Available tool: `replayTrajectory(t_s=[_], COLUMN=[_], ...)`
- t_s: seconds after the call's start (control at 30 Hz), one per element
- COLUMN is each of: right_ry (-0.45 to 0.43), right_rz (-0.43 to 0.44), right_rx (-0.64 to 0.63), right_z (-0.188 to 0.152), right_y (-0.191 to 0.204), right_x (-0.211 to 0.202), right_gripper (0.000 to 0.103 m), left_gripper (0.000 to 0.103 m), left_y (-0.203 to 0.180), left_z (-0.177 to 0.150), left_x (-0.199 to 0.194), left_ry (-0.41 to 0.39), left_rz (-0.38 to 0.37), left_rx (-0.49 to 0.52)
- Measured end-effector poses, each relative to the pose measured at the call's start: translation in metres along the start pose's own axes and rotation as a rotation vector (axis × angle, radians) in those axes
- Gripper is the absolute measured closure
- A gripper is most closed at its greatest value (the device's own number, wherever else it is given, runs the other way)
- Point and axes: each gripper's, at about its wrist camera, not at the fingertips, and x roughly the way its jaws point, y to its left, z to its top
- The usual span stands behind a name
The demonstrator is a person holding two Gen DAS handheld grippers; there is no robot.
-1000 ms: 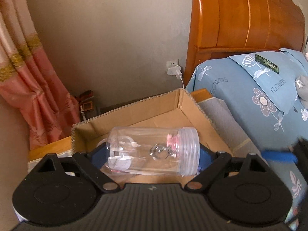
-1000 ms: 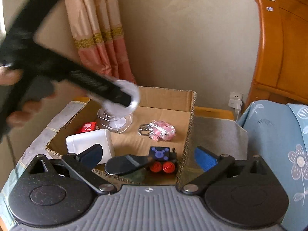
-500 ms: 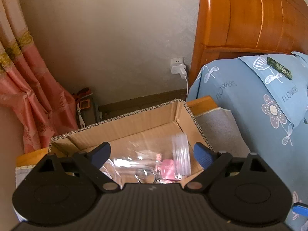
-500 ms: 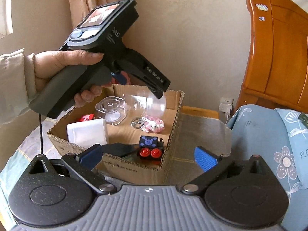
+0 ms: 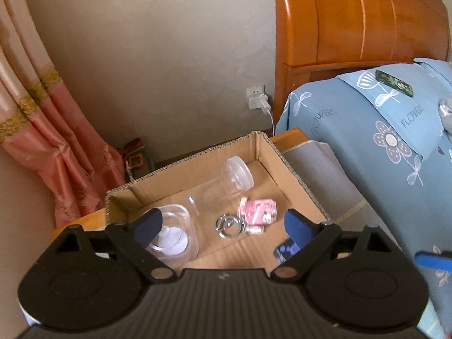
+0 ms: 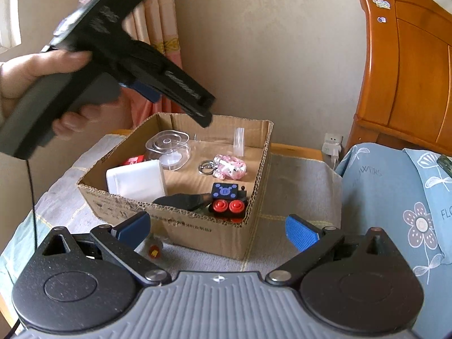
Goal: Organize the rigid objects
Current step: 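Move right gripper to the gold capsule bottle while left approaches the grey elephant toy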
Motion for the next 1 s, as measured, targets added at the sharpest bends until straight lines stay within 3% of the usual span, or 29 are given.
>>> replayTrajectory(t_s=[0.4,0.7,0.9,1.0], right_ry=[0.041,0.065,0.063,0.082], right_rz=[0.037,0.170,0.307,0.329], right_rx=[-0.041,-0.174,-0.270,-0.354], right_z=[-0.030,-0.072,-0.098,-0.110], right_y=[0.026,0.047,0.059,0.070], right_x=[-0.010,-0.025,-0.041,-0.041], right_gripper=[0.000,0.000,0.000,0.000], left_gripper=[0.006,0.005,0.005,0.005], left_y=[0.010,0.008,0.012,0.009], left_z=[-0.073,-0.143,-0.174,-0.186], left_x=[-0.052,-0.060,-0.059,-0.061], left_ry=[-0.051,-0.074,-0.072,-0.099], left_rz=[0.028,0.016,0.008,0.024], left_rx=[-0.007,-0.050,-0.104,-0.097])
